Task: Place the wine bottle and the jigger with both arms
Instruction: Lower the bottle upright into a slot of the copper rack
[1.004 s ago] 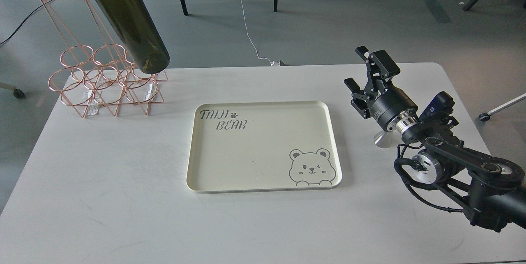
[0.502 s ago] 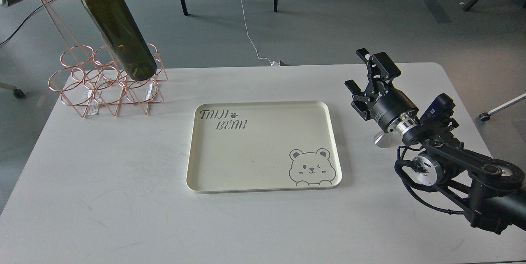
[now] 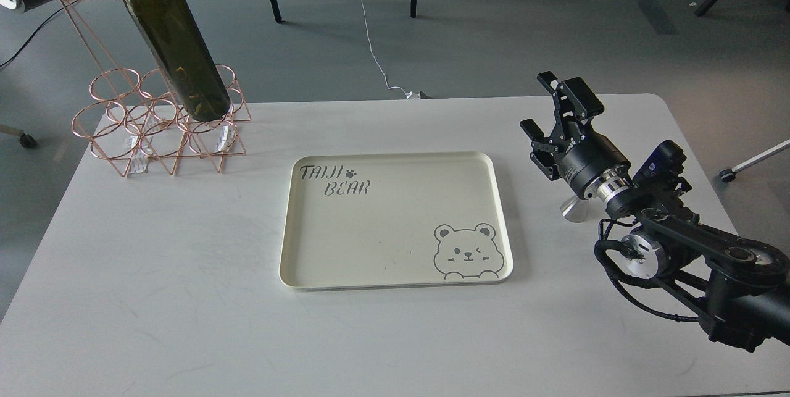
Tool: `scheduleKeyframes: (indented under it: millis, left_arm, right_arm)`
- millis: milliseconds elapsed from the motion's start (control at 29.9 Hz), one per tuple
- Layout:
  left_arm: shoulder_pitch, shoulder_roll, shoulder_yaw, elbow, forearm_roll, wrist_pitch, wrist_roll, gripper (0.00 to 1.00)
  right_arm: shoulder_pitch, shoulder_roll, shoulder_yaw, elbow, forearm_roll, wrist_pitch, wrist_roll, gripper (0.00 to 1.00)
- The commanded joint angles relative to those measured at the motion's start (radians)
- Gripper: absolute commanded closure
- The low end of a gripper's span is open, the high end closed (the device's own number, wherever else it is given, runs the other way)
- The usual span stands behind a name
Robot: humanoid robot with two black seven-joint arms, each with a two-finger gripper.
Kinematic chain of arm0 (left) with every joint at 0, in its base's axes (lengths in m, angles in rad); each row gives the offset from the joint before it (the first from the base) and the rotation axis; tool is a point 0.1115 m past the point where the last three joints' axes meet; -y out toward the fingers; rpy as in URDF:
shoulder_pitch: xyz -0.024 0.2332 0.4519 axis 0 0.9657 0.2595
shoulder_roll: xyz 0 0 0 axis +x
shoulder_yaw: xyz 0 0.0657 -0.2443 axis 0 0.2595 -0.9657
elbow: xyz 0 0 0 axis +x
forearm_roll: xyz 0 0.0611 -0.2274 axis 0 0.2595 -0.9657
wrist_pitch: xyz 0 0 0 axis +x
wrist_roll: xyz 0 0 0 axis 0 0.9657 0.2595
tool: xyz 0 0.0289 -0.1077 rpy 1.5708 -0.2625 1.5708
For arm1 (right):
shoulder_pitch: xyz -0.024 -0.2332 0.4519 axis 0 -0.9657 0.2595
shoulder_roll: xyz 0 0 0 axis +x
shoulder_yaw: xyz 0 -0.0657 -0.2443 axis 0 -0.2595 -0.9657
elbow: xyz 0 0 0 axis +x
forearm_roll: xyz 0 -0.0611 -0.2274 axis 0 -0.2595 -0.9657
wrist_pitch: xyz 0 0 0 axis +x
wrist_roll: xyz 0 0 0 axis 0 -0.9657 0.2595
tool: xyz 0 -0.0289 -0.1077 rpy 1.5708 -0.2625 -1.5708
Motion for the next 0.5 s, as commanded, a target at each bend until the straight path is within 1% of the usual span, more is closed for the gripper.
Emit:
scheduleKeyframes:
  millis: [0, 468]
  left_arm:
    - [-0.001, 0.002, 0.003, 0.0, 0.012, 0.0, 0.0, 0.89]
    - [0.007, -0.004, 0.011, 0.0, 0.013, 0.0, 0.0, 0.89]
  right_arm:
    - [-0.001, 0.0, 0.0, 0.0, 0.0, 0.0, 0.0, 0.01]
    - [-0.003, -0.001, 0.0, 0.0, 0.0, 0.0, 0.0, 0.01]
